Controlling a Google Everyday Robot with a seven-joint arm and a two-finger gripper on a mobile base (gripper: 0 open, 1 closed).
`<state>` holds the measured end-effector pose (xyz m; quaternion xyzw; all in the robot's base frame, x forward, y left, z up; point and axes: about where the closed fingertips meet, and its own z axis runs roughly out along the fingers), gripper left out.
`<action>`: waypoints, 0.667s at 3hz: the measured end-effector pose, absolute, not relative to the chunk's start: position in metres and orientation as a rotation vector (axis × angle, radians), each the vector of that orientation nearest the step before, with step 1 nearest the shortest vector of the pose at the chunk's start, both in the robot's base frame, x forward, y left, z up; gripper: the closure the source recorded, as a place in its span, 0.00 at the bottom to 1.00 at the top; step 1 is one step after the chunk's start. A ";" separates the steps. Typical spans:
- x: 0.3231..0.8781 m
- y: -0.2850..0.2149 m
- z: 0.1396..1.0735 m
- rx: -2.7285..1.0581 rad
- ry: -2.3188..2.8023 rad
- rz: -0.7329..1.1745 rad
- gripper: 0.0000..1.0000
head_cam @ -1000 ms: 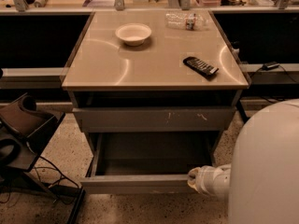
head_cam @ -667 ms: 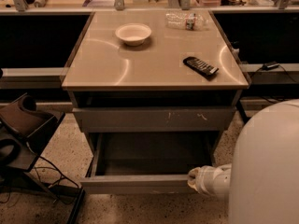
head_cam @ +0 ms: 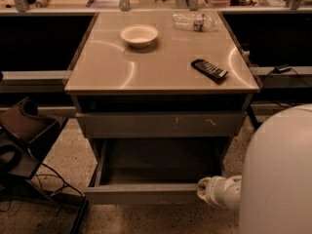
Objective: Open middle drawer
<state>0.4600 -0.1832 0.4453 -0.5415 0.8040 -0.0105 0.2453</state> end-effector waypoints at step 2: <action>0.440 -0.192 0.444 -1.456 2.222 -0.023 1.00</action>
Offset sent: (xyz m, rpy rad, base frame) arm -0.3235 -0.0277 -0.0887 0.1160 0.0889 -0.1789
